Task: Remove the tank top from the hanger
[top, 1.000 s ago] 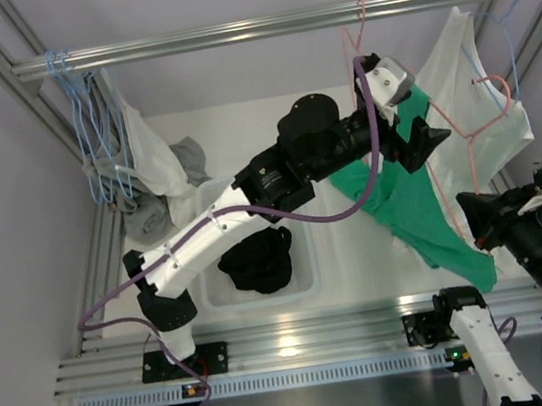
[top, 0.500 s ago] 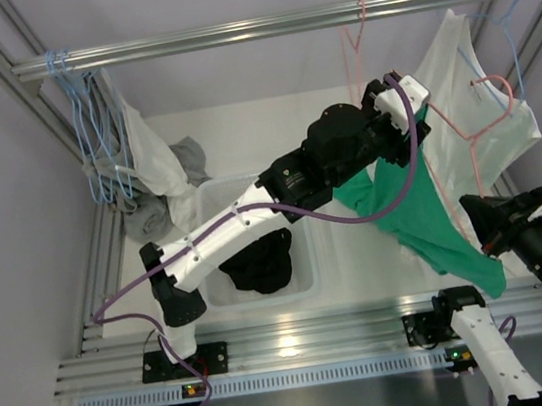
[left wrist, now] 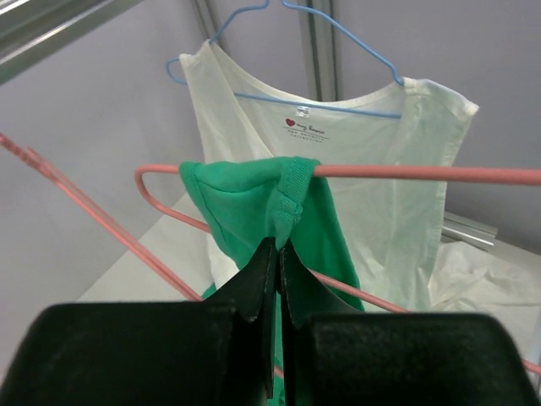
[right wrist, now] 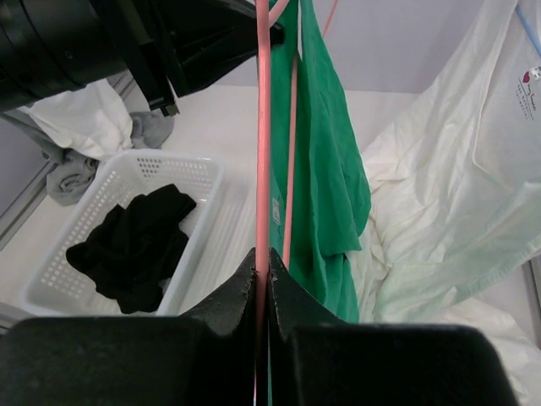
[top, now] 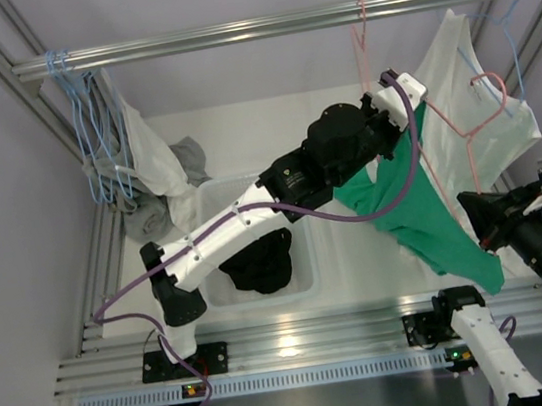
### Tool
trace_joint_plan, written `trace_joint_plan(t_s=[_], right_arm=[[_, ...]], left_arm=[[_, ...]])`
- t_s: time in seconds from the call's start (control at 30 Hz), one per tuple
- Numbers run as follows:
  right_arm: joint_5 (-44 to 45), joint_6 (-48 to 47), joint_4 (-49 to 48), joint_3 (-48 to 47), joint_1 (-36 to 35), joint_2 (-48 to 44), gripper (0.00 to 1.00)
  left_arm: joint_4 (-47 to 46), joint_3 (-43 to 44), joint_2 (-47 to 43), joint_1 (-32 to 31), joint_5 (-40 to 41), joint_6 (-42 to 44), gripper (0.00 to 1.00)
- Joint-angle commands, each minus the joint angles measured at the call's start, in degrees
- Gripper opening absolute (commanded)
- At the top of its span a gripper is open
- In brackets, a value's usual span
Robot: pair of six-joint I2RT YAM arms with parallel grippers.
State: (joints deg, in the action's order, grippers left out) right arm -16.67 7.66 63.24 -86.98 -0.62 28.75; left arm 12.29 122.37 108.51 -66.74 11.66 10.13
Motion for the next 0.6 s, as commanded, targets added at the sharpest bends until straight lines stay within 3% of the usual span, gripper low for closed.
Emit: trace_joint_plan(t_s=[0.0, 0.07, 0.17, 0.3, 0.57], right_arm=[[-1.6, -1.4, -2.0, 0.9, -1.0, 0.6, 0.00], [-2.6, -2.2, -1.7, 1.3, -1.2, 0.1, 0.00], [-5.5, -2.8, -1.5, 1.7, -2.1, -0.5, 0.00], [-9.1, -4.4, -1.5, 3.2, -2.8, -1.7, 0.00], [-12.9, -5.2, -1.5, 0.8, -5.0, -3.7, 0.00]], left_arm=[[-4.3, 5.4, 0.2, 0.6, 7.8, -2.0, 0.00], [-4.8, 8.2, 1.8, 1.3, 14.8, -2.8, 0.00], [-4.8, 13.8, 3.9, 3.8, 18.7, -6.9, 0.00], [-4.8, 15.4, 4.2, 7.1, 16.8, -11.8, 0.00], [-4.6, 15.8, 4.7, 8.3, 18.0, -13.0, 0.00]])
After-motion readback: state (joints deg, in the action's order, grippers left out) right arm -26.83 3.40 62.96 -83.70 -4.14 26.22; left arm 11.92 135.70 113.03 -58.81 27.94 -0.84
